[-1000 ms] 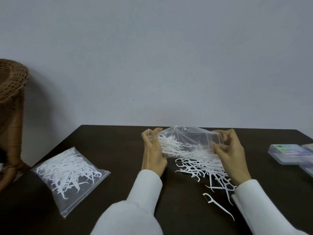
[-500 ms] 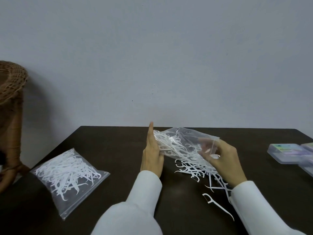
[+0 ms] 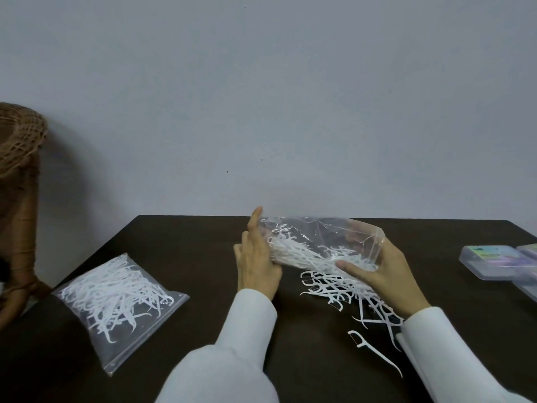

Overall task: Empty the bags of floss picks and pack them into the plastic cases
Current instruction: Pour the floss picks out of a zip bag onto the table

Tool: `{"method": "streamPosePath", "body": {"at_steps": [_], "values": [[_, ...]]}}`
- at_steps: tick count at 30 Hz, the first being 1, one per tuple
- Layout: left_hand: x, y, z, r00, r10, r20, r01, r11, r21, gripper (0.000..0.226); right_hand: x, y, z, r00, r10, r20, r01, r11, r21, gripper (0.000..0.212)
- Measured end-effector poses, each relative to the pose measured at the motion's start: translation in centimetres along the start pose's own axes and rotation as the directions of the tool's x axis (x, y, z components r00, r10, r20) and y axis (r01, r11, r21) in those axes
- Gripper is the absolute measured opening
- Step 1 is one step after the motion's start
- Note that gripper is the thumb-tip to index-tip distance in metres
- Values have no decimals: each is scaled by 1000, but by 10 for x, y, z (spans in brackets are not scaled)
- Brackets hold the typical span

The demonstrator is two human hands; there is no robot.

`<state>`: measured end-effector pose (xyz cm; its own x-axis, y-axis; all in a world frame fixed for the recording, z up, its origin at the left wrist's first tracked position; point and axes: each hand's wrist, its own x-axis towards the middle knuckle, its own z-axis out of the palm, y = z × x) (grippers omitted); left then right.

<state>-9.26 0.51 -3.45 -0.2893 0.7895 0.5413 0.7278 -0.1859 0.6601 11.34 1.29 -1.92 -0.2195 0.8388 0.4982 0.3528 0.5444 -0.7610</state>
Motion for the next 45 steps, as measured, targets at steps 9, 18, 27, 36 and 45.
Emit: {"method": "streamPosePath", "body": {"at_steps": [9,18,27,36,45], "values": [[-6,1,2,984,81,161,-58,988,-141,122,-1,-1,3,996,70,62,-70,997,6,40],[-8,0,12,938,316,143,-327,943,62,86,-3,-7,1,996,67,52,-70,996,47,40],[-8,-1,18,955,296,-33,-292,951,102,100,-4,-13,3,993,44,107,-49,997,53,58],[-13,9,18,931,363,-38,-359,930,81,108,-7,-10,12,956,158,247,-134,985,-113,33],[-12,8,19,917,391,-81,-385,920,78,108,-3,-8,11,989,74,130,-68,997,-46,26]]}}
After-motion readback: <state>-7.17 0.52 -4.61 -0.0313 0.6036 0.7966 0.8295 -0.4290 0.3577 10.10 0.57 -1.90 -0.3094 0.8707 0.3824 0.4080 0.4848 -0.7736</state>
